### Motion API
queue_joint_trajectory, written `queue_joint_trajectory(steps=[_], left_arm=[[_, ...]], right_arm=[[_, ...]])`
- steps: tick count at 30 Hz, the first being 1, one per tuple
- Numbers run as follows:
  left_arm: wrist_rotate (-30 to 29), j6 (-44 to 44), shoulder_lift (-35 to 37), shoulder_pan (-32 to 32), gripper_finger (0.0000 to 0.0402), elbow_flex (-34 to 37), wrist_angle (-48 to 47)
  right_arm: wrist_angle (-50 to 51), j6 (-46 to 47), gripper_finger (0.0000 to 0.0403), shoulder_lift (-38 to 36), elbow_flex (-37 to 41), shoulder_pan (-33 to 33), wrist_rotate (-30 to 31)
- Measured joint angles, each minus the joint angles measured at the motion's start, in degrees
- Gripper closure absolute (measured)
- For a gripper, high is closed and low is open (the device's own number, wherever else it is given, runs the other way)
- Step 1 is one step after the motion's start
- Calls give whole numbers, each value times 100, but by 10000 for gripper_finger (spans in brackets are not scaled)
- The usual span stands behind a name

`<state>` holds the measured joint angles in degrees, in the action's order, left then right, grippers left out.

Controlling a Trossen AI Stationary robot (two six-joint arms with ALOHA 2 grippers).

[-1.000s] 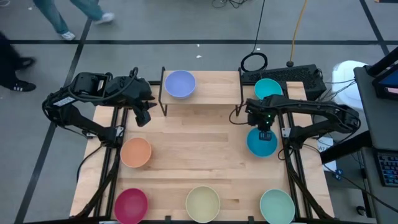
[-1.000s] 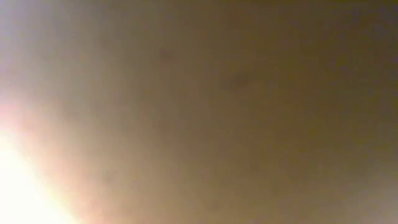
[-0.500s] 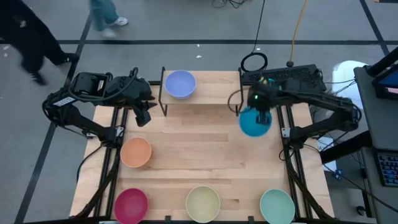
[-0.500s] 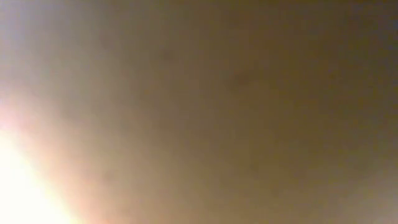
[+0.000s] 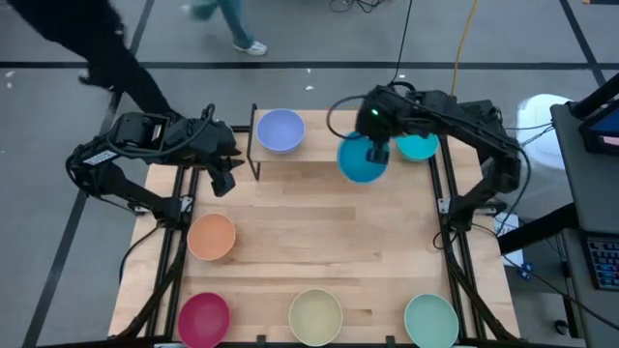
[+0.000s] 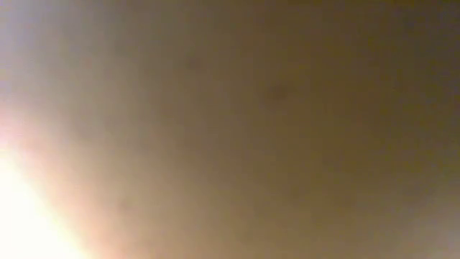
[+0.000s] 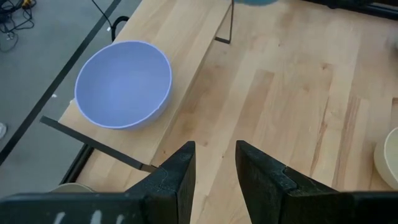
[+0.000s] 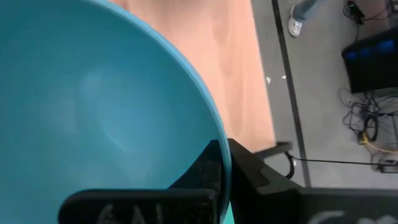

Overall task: Place and stack bowls onto a shelf
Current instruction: Put the blue bowl on the shelf

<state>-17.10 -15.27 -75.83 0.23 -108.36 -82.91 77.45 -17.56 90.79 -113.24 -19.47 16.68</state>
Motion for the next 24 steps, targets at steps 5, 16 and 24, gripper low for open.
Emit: queue_joint_trajectory(steps=[5,16,24], left_arm=[[-2,-26,0,0,282,0,-2],[0,-22,0,0,282,0,-4],[0,4,0,0,282,0,-9]], right_arm=[[-282,-339,403,581,-516,-308,-44],[-779,-846,403,1248,-618,-1062,-670],[-922,-1047,403,1437,-616,-1581,-942]])
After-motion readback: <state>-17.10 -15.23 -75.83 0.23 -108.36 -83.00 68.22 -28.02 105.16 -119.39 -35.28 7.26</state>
